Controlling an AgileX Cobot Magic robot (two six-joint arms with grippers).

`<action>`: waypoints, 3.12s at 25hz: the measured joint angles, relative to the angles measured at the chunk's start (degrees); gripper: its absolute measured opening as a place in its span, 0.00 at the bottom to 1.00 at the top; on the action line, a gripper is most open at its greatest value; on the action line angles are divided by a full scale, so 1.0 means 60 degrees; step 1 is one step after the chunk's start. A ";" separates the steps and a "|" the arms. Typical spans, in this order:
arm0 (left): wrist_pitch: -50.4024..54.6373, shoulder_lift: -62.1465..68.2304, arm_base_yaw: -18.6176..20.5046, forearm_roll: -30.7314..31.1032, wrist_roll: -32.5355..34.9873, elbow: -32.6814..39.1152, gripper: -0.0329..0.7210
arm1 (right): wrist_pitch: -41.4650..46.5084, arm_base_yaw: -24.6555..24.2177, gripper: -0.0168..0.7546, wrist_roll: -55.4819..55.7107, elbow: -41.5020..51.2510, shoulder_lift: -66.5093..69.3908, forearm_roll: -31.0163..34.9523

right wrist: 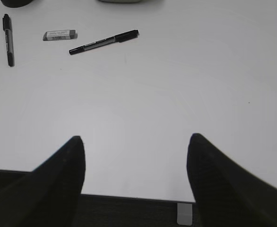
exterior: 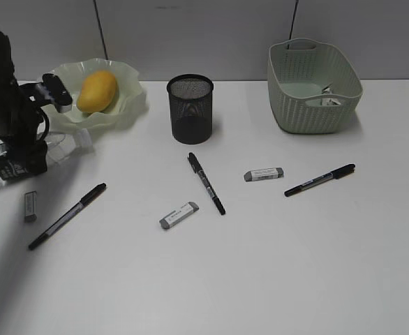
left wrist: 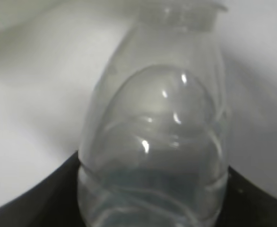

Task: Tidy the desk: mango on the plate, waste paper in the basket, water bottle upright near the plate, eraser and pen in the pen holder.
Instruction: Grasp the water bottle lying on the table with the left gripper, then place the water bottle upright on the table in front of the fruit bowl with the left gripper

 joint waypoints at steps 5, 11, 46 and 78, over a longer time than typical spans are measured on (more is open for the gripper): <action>0.0175 -0.0064 0.0000 -0.0245 -0.0007 -0.0007 0.70 | 0.0000 0.0000 0.71 0.0000 0.0000 0.0000 0.0000; 0.1218 -0.1077 0.0000 -0.1070 -0.0048 0.0043 0.70 | -0.0009 0.0000 0.71 0.0000 0.0000 0.0000 0.0000; -1.0838 -0.5566 -0.0516 -0.8491 -0.1145 0.7216 0.70 | -0.0025 0.0000 0.71 0.0000 0.0000 0.0000 0.0000; -1.9606 0.0199 -0.0808 -0.3739 -0.8364 0.7206 0.70 | -0.0061 0.0000 0.71 0.0000 0.0000 0.0000 0.0000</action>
